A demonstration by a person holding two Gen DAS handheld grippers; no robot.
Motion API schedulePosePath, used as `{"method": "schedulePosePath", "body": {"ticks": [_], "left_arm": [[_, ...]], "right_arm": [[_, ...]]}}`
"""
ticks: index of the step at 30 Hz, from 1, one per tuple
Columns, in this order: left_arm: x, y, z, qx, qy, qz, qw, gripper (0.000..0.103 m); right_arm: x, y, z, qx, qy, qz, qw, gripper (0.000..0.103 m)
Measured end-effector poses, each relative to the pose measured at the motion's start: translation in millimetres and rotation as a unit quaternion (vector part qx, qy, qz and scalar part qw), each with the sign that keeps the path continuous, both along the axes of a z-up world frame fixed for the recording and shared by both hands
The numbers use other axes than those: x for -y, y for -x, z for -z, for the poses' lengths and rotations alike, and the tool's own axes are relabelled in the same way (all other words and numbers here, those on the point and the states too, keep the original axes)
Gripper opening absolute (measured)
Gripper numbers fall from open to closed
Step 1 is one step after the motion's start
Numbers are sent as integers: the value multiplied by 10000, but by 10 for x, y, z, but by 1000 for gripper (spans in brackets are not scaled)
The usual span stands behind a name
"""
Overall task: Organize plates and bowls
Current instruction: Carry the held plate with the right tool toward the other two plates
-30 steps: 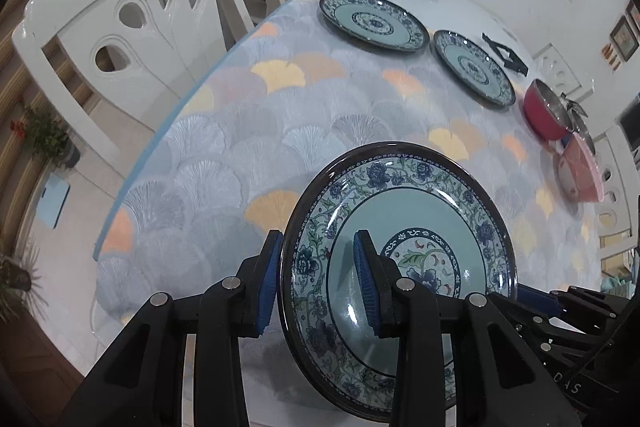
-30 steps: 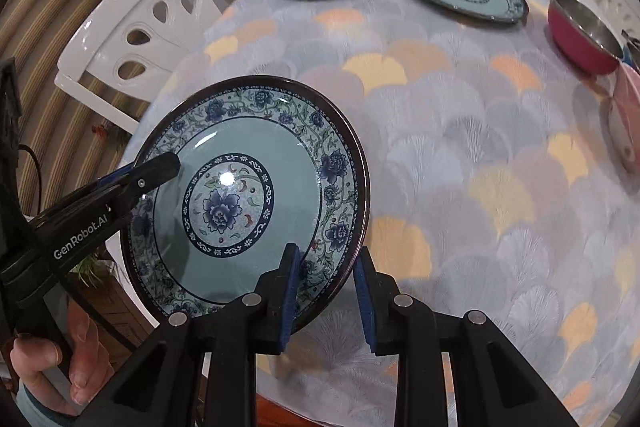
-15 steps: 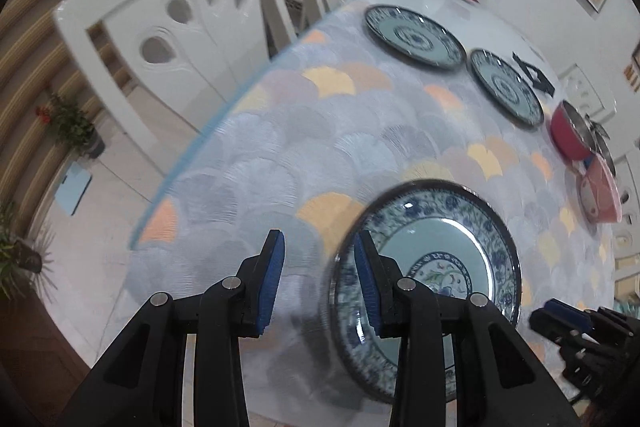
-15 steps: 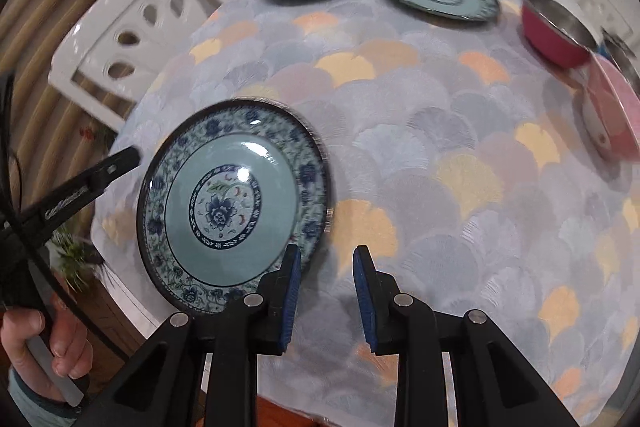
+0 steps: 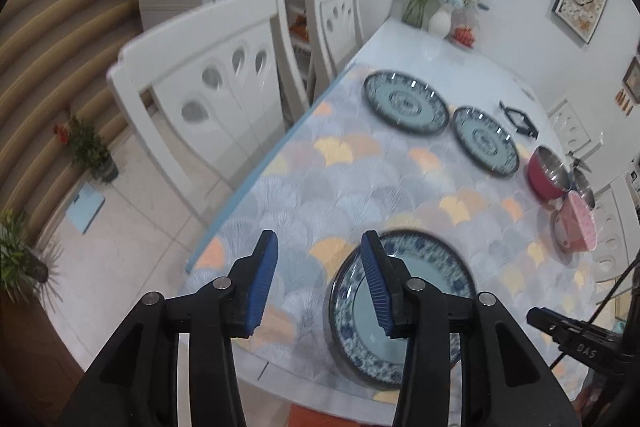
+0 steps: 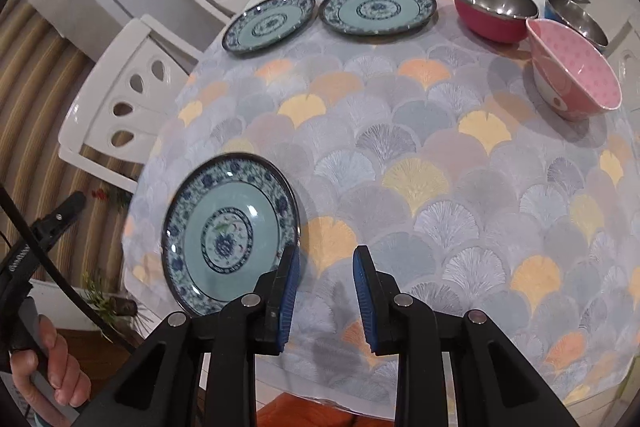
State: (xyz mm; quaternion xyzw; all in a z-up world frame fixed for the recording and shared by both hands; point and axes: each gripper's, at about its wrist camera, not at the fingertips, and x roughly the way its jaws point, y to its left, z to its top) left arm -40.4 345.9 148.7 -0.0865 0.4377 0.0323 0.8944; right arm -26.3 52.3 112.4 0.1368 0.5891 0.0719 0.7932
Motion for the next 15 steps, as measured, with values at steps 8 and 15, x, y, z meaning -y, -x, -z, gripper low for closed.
{"method": "schedulePosePath", "body": {"ticks": [8, 15], "left_arm": [[24, -296, -329, 429, 89, 200, 9988, 69], [10, -845, -409, 512, 14, 779, 9956, 69]], "right_arm": [[-24, -188, -148, 238, -32, 116, 9996, 55], [-145, -733, -251, 431, 34, 355, 9984, 55]]}}
